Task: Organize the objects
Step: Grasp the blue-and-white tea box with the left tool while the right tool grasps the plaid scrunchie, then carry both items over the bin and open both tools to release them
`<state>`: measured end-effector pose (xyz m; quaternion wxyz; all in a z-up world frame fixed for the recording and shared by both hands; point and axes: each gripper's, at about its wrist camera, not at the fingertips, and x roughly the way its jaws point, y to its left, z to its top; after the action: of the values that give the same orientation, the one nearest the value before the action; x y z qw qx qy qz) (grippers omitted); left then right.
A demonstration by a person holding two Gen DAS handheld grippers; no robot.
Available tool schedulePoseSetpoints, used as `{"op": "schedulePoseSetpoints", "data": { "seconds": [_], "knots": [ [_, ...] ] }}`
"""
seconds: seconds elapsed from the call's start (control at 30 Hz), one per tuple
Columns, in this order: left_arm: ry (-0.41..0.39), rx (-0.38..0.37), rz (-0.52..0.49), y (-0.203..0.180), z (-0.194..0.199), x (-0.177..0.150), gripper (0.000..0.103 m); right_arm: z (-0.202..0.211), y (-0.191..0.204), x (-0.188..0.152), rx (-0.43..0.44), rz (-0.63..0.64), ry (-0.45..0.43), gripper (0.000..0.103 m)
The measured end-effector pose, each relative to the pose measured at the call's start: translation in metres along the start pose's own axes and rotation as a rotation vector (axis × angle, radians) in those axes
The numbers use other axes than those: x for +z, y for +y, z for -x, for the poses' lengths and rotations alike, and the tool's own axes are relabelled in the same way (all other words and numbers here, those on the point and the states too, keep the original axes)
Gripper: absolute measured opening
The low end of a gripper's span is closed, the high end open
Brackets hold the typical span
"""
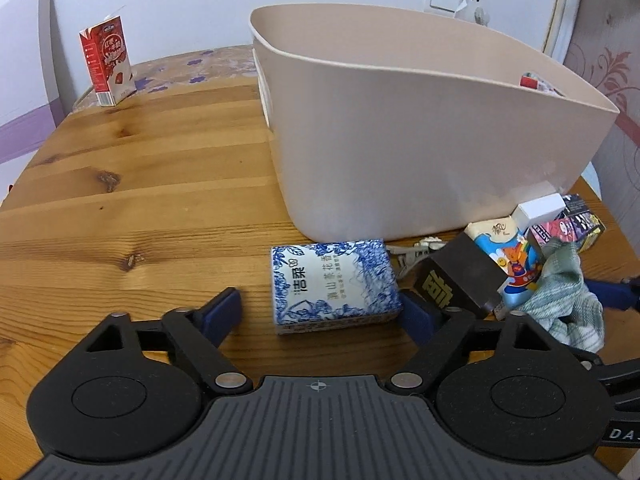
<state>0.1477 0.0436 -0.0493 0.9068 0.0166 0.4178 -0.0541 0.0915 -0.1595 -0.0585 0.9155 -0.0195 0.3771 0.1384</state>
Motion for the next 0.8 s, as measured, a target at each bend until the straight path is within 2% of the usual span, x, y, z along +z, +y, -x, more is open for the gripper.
{"op": "schedulePoseSetpoints", "data": {
  "seconds": [0.03, 0.17, 0.23, 0.4, 0.53, 0.8],
  "knots": [
    [-0.001, 0.004, -0.006, 0.0, 0.0, 0.0, 0.079, 0.0, 0.0, 0.0, 0.003, 0.002, 0.003, 0.069],
    [-0.012, 0.005, -0.028, 0.0, 0.002, 0.0, 0.065, 0.001, 0.001, -0.002, -0.009, 0.01, 0.002, 0.057],
    [-0.01, 0.001, -0.033, 0.0, 0.003, 0.0, 0.065, 0.001, 0.0, -0.002, -0.011, 0.011, 0.001, 0.047],
    [-0.014, -0.002, -0.027, 0.003, 0.005, -0.002, 0.064, 0.003, -0.002, -0.004, -0.005, 0.016, 0.0, 0.031],
    [-0.019, -0.01, -0.02, 0.005, 0.01, -0.003, 0.064, 0.007, -0.004, -0.005, 0.003, 0.019, -0.005, 0.026],
    [-0.058, -0.017, -0.017, 0.007, 0.03, -0.002, 0.064, 0.025, -0.005, -0.003, 0.014, 0.026, -0.05, 0.024]
  ]
}}
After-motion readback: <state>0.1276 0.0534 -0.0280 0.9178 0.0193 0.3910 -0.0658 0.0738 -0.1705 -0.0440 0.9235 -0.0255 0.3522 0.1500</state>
